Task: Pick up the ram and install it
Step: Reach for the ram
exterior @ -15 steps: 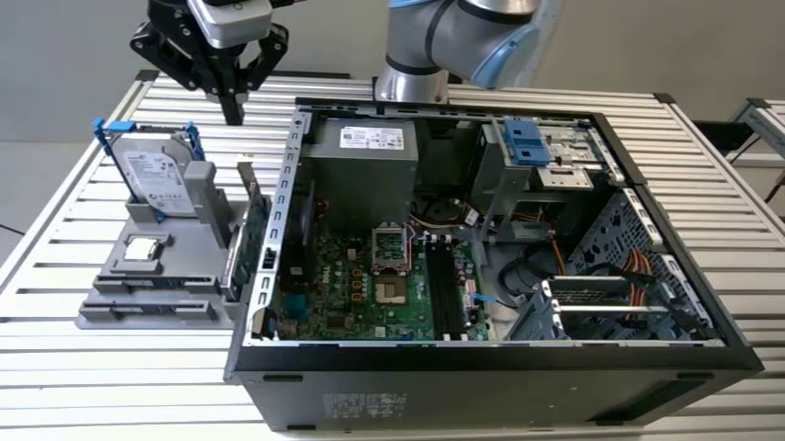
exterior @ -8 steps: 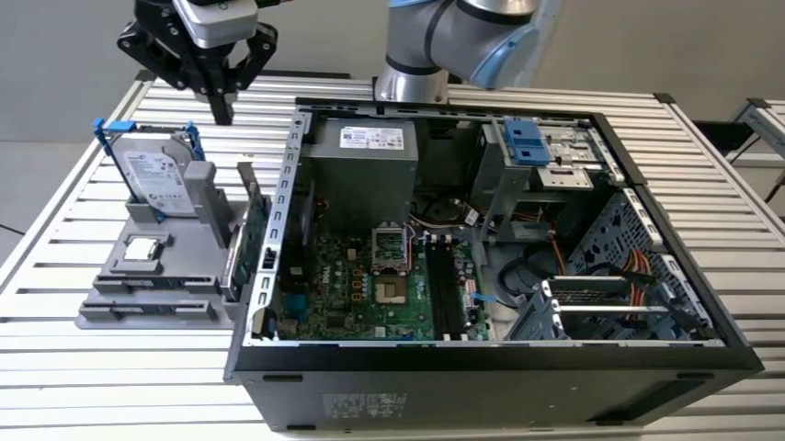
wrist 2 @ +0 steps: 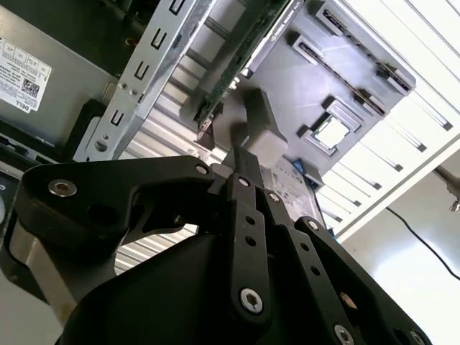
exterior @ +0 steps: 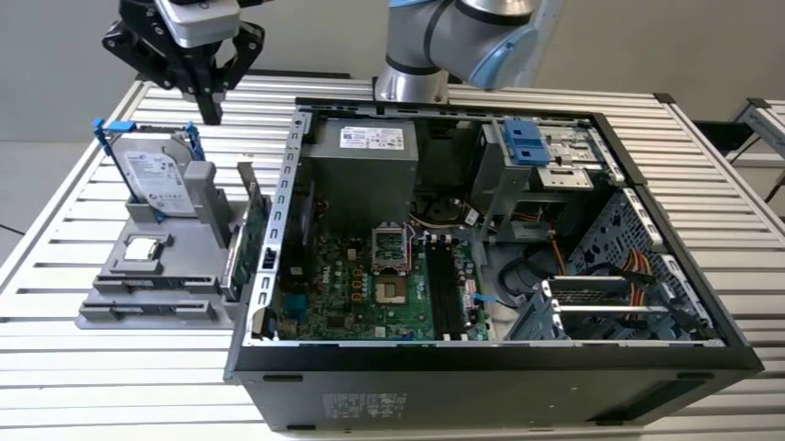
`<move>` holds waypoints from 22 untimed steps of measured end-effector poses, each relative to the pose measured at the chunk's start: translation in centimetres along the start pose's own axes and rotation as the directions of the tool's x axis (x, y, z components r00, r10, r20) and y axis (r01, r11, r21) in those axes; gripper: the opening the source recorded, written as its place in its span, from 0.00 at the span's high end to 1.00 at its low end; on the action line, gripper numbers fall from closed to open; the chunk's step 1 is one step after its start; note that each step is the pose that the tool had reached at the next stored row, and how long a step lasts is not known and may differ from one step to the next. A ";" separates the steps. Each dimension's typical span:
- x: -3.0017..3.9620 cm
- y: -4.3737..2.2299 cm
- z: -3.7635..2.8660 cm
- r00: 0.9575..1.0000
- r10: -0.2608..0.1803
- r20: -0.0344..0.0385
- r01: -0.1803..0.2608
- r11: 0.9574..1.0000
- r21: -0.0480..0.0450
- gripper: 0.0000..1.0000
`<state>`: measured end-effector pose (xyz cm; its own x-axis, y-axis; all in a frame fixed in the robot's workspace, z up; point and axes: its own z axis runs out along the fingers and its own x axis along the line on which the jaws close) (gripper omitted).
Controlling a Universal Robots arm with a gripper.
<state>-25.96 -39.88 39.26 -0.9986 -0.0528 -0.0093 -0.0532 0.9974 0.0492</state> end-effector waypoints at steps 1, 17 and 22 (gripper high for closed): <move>0.13 0.01 0.00 1.000 0.000 0.000 0.000 1.000 0.000 1.00; 2.13 0.11 -0.01 1.000 0.001 0.000 -0.001 1.000 0.000 1.00; 2.67 0.14 -0.02 1.000 0.001 0.000 -0.001 1.000 0.000 1.00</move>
<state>-28.63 -39.88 39.26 -0.9986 -0.0523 -0.0092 -0.0527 0.9974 0.0492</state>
